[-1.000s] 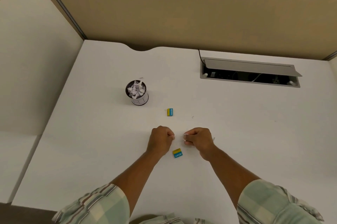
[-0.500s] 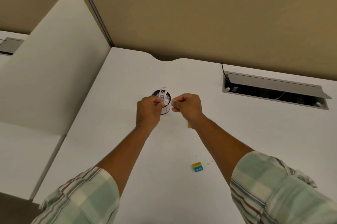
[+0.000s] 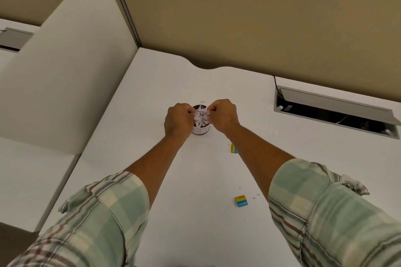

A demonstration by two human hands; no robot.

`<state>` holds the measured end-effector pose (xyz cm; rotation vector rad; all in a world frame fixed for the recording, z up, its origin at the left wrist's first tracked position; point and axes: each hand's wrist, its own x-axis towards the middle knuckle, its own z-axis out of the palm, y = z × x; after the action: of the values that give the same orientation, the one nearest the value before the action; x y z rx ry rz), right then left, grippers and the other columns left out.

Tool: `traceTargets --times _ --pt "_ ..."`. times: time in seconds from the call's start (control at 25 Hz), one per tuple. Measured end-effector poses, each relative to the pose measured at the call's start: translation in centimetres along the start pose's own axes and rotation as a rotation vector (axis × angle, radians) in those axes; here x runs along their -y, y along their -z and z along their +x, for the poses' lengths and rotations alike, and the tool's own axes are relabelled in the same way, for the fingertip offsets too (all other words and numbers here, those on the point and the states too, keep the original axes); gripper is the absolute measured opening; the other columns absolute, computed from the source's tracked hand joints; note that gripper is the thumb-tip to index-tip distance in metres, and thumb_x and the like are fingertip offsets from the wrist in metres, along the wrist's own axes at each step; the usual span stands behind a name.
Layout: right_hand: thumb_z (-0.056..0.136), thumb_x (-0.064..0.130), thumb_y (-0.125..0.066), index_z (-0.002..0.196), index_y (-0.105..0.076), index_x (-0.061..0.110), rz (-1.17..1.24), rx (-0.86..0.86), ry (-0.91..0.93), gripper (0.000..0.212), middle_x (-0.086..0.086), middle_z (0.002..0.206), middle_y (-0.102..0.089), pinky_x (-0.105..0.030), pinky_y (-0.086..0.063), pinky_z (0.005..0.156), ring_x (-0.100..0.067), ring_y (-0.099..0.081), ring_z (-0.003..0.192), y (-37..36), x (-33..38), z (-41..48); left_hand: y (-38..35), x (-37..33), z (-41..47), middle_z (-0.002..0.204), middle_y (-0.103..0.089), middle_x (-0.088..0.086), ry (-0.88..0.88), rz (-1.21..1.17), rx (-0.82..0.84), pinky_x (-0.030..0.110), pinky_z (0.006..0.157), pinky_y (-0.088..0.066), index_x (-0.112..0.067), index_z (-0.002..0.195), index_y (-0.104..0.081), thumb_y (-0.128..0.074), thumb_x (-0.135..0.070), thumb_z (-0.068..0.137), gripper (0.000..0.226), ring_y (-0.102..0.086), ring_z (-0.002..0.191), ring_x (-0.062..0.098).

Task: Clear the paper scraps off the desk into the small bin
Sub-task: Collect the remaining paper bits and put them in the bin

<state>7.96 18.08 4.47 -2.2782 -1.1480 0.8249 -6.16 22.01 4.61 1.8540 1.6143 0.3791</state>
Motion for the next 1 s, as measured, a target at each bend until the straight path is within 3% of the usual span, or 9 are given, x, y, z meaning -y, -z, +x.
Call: traceTargets --times 0.12,0.32,0.52,0.68,0.88,1.0 --pt "0.082 0.001 -0.069 0.076 -0.073 0.014 0.050 -0.060 -0.005 0.015 0.002 0.081 -0.074 -0.030 -0.061 0.070 -0.014 -0.070 0.074 0.2 -0.4 -0.4 0.0 0.2 -0.2 0.088 -0.077 0.001 0.010 -0.029 -0.020 0.038 0.071 -0.062 -0.019 0.085 -0.078 -0.068 -0.011 0.087 0.013 -0.072 0.078 0.022" --pt "0.088 0.002 -0.064 0.082 -0.074 0.015 0.052 -0.025 0.037 0.018 0.007 0.086 -0.070 -0.012 -0.042 0.056 -0.011 -0.065 0.077 0.5 -0.9 -1.0 0.1 -0.2 -1.0 0.086 -0.076 0.002 -0.020 -0.075 -0.034 0.035 0.071 -0.061 -0.014 0.084 -0.077 -0.064 -0.006 0.088 0.015 -0.071 0.078 0.020" --pt "0.087 0.009 -0.071 0.082 -0.073 0.014 0.169 -0.064 -0.010 0.007 0.007 0.078 -0.068 -0.031 -0.061 0.070 -0.017 -0.069 0.076 2.3 -3.3 -2.6 -0.2 -0.7 -2.5 0.085 -0.077 0.001 -0.138 -0.115 -0.040 0.022 0.071 -0.054 -0.013 0.084 -0.076 -0.064 -0.007 0.088 0.014 -0.069 0.077 0.013" --pt "0.086 0.006 -0.068 0.083 -0.073 0.012 0.267 -0.063 -0.082 0.008 0.000 0.081 -0.072 -0.041 -0.064 0.074 -0.026 -0.073 0.081 4.2 -7.5 -5.4 -2.2 -1.4 -5.2 0.078 -0.076 0.002 -0.198 -0.109 0.040 0.002 0.062 -0.039 -0.012 0.081 -0.076 -0.066 -0.012 0.088 0.013 -0.067 0.071 0.012" --pt "0.088 0.006 -0.066 0.087 -0.074 0.010 0.228 -0.088 -0.189 0.009 -0.004 0.088 -0.074 -0.043 -0.063 0.080 -0.024 -0.072 0.083 6.4 -15.0 -10.1 -6.4 -1.1 -9.5 0.088 -0.076 0.002 -0.188 -0.039 0.261 0.025 0.075 -0.055 -0.010 0.087 -0.077 -0.068 -0.014 0.088 0.009 -0.069 0.082 0.015" --pt "0.087 0.006 -0.064 0.084 -0.074 0.011 0.185 -0.094 -0.268 0.012 -0.003 0.085 -0.074 -0.042 -0.063 0.078 -0.024 -0.072 0.081 7.3 -19.7 -13.4 -9.4 -0.6 -12.3 0.095 -0.075 0.002 -0.124 0.050 0.373 0.028 0.078 -0.055 -0.012 0.093 -0.076 -0.073 -0.022 0.088 0.011 -0.070 0.089 0.019"
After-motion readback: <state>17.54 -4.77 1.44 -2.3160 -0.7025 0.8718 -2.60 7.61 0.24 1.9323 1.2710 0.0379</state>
